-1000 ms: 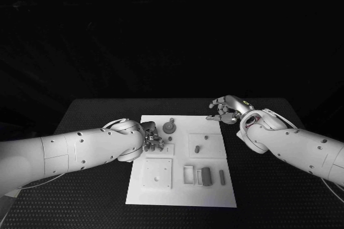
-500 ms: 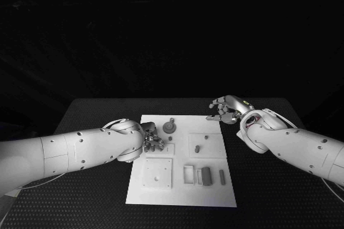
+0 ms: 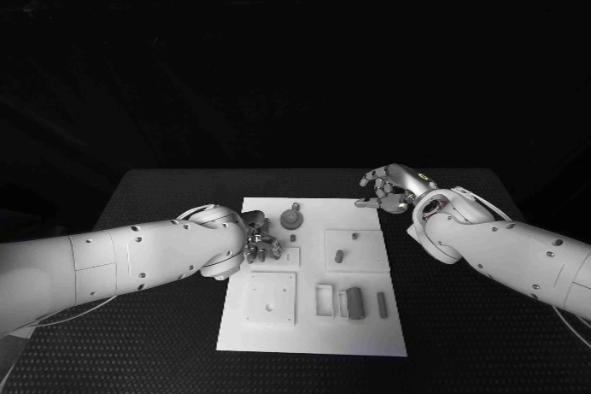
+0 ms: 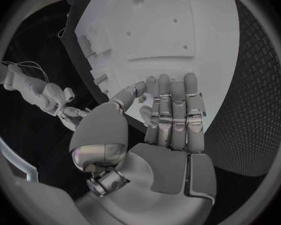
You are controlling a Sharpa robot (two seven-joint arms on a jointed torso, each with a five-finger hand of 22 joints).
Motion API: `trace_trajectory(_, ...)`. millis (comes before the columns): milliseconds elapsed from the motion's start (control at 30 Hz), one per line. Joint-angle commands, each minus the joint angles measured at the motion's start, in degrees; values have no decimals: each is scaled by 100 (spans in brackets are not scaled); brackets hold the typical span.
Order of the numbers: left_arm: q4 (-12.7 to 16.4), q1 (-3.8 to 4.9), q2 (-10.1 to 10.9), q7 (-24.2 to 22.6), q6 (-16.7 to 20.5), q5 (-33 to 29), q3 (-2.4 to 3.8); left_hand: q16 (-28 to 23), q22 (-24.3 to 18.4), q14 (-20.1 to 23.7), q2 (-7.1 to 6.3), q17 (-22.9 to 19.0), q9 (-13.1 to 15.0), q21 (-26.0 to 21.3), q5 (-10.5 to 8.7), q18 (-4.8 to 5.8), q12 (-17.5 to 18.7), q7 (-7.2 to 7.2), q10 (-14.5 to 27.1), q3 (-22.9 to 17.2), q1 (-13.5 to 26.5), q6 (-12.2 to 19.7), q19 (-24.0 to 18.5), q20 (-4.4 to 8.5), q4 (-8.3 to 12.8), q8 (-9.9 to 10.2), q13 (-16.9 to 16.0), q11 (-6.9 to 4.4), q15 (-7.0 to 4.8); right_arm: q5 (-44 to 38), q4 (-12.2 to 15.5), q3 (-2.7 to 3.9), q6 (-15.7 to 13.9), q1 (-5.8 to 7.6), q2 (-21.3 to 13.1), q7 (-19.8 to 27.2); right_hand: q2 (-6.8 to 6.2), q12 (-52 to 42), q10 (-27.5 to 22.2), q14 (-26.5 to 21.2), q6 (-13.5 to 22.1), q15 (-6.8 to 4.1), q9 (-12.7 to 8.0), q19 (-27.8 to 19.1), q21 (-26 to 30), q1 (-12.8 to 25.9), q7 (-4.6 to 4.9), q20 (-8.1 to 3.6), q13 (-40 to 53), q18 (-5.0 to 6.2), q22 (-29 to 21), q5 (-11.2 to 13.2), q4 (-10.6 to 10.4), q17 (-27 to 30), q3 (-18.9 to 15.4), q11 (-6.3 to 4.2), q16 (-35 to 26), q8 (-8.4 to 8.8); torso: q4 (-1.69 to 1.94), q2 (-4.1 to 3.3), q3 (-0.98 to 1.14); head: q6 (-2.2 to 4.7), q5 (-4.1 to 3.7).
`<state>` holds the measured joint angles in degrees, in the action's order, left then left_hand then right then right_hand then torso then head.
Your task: Assemble the parts on the task board
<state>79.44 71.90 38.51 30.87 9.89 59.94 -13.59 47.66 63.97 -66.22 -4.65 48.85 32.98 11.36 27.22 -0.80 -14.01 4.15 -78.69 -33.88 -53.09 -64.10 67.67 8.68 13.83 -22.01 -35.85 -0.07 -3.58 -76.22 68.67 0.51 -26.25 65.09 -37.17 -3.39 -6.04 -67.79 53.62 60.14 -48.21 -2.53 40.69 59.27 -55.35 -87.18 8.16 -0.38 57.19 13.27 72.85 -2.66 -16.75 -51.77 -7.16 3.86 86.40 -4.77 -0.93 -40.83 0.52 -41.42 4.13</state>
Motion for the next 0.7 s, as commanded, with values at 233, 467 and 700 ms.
trace_trajectory(233, -46, -23, 12, 77, -120, -281, -14, 55, 22, 58, 249, -18, 14, -34, 27, 80, -38, -111, 11, 11, -170, -114, 12, 46, 58, -31, -8, -47, -2, 7, -5, 3, 85, 0, 7, -7, 14, -20, -37, -38, 180, 11, 8, 13, 28, 64, 209, -37, -10, 159, -5, 1, -6, 10, 37, -9, -31, 4, -1, 1, -1, -8, 6)
trace_trajectory(467, -62, -23, 19, 83, -177, -368, -14, 75, 37, 56, 279, -26, 24, -37, 27, 80, -55, -118, 2, 22, -167, -129, 20, 49, 92, -46, -14, -52, -4, 7, -9, 3, 92, 0, 6, -8, 13, -21, -38, -39, 180, 11, 9, 12, 28, 66, 209, -37, -11, 160, -5, 1, -5, 11, 42, -9, -30, 5, -2, -1, -1, -9, 2)
trace_trajectory(700, -99, -23, 26, 77, -209, -378, -13, 94, 51, 55, 296, -32, 33, -38, 32, 79, -69, -124, -3, 25, -170, -135, 27, 52, 124, -55, -18, -57, -7, 7, -15, 3, 96, -1, 12, -9, 11, -22, -40, -41, 180, 11, 11, 11, 28, 67, 209, -36, -13, 161, -5, 1, -5, 13, 47, -8, -30, 5, -1, 1, 0, -15, -5)
